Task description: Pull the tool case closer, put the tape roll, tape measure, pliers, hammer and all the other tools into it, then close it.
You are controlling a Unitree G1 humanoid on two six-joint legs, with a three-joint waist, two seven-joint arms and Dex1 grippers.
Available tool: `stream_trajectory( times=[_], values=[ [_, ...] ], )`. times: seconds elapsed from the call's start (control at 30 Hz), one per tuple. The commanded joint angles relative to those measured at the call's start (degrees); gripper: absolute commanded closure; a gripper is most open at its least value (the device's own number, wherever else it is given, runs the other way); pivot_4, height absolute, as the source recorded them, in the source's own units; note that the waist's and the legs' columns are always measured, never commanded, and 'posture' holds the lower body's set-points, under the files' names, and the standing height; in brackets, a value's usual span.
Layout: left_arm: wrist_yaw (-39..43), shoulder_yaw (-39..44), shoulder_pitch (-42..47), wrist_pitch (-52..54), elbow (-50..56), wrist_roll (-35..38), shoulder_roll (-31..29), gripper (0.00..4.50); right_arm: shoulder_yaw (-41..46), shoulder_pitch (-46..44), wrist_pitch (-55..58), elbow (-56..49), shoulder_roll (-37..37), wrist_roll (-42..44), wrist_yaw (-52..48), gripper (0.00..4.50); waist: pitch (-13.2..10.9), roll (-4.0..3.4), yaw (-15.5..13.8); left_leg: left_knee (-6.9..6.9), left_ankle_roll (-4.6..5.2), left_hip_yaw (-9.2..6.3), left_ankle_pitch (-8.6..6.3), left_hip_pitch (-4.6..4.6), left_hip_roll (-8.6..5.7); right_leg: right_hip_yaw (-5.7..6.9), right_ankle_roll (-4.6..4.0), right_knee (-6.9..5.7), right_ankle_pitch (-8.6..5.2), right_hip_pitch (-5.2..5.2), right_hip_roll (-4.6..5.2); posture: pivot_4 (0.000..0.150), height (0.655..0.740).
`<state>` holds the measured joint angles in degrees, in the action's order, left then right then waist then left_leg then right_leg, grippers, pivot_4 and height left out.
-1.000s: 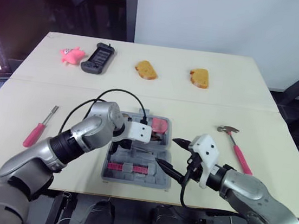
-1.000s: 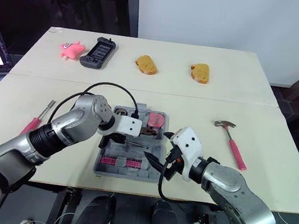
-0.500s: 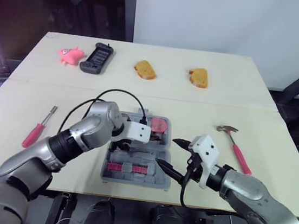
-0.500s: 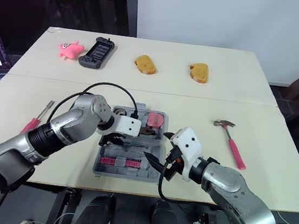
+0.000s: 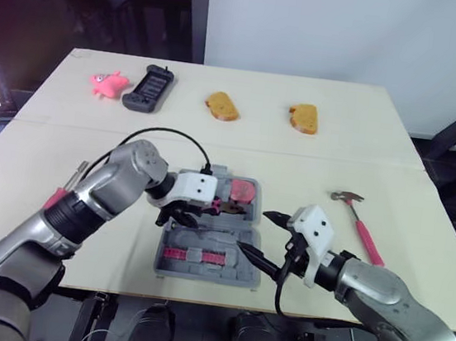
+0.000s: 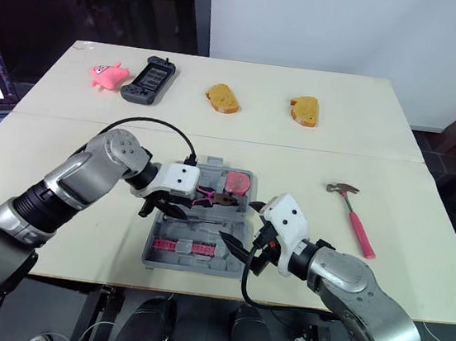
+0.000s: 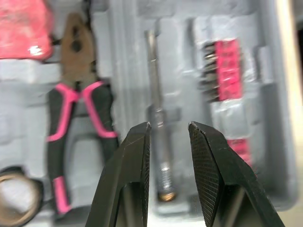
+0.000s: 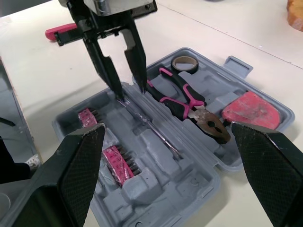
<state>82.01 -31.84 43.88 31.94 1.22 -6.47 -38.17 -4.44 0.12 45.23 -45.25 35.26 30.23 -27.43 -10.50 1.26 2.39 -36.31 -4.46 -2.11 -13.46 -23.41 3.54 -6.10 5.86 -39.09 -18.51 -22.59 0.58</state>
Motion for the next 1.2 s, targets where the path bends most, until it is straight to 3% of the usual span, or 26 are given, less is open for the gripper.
stream_trajectory(
  times=[0.03,0.87,1.2],
  values=[
    [-0.8,1.4,-0.2,-0.9,0.0,1.5,0.6,4.44,0.4,-0.6,-0.9,-1.2,0.2,0.0,-0.5,0.0,0.0,0.0,0.0,0.0,0.0,0.0,0.0,0.0,0.0,0.0,0.0,0.0,0.0,0.0,0.0,0.15,0.74],
    [-7.1,-5.3,-3.0,-7.2,-10.0,-7.3,3.8,4.44,1.7,0.5,0.4,-2.8,0.7,0.6,-0.6,0.0,0.0,0.0,0.0,0.0,0.0,0.0,0.0,0.04,0.0,0.0,0.0,0.0,0.0,0.04,0.0,0.15,0.74],
    [-5.7,-3.9,-2.9,-6.5,-8.6,-5.8,2.5,4.44,1.8,0.4,0.4,-2.8,1.0,0.9,-0.7,0.0,0.0,-0.01,0.2,0.01,0.0,0.0,0.0,0.07,0.01,0.0,0.0,-0.01,0.0,0.05,-0.02,0.15,0.74]
  ],
)
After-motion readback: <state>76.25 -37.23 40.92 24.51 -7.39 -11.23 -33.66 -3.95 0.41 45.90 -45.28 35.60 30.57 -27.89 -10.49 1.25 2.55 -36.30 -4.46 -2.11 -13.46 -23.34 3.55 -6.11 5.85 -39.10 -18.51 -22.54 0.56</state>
